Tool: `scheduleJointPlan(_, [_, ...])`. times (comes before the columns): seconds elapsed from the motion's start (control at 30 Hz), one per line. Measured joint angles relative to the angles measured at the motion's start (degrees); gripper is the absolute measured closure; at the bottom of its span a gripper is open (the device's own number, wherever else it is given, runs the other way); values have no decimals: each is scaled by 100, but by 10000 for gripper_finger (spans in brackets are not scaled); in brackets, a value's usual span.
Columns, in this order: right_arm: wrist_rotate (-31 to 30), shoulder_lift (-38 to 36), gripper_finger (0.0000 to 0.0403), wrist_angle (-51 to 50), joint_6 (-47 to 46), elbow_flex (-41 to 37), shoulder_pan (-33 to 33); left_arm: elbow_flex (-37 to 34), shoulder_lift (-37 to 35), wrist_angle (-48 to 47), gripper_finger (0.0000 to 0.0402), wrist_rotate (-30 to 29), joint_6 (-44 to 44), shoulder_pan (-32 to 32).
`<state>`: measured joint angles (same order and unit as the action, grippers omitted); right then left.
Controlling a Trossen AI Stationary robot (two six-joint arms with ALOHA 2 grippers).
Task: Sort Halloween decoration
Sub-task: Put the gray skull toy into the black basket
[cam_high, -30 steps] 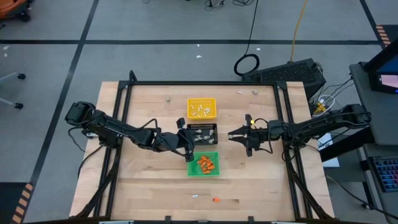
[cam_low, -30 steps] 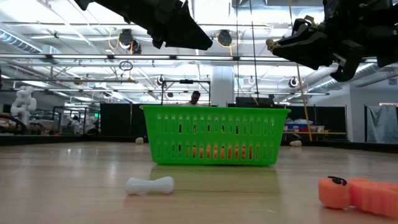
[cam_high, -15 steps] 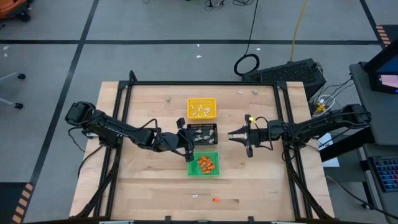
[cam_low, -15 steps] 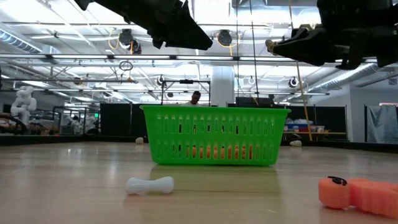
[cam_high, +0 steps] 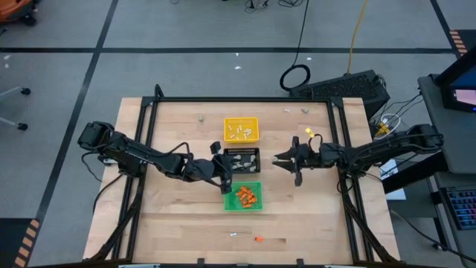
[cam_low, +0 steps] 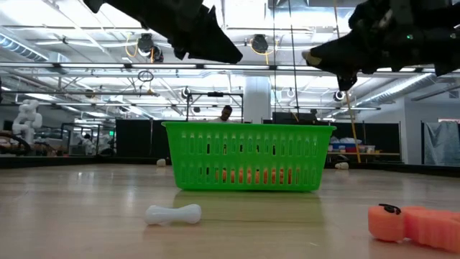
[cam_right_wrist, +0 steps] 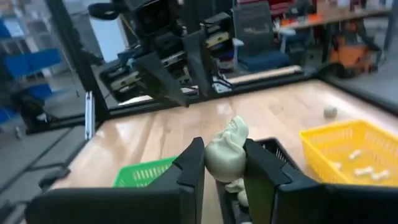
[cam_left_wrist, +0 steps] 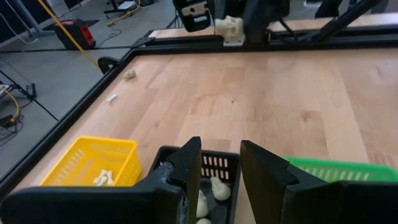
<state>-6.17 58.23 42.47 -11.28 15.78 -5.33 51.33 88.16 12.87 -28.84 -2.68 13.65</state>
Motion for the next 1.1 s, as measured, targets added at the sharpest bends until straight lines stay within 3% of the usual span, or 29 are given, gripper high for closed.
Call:
scheduleJointPlan(0.27, [-292,575,342,-1134,-484,948,12,0,0,-269,288,-139,0,0])
scheduleJointPlan(0.53, [-285,1807,342,-2578,-412,2274,10,-192,-62,-540,288,-662,-116,-1])
scheduleJointPlan(0.9, [-282,3214,340,-3506,-259,3339,250,-216,-557,-1731,288,-1059,-753,151])
scheduleJointPlan(1.1, [-269,3609,311,-4005,-257,3756,503,-214,-631,-1905,288,-1227,-748,186])
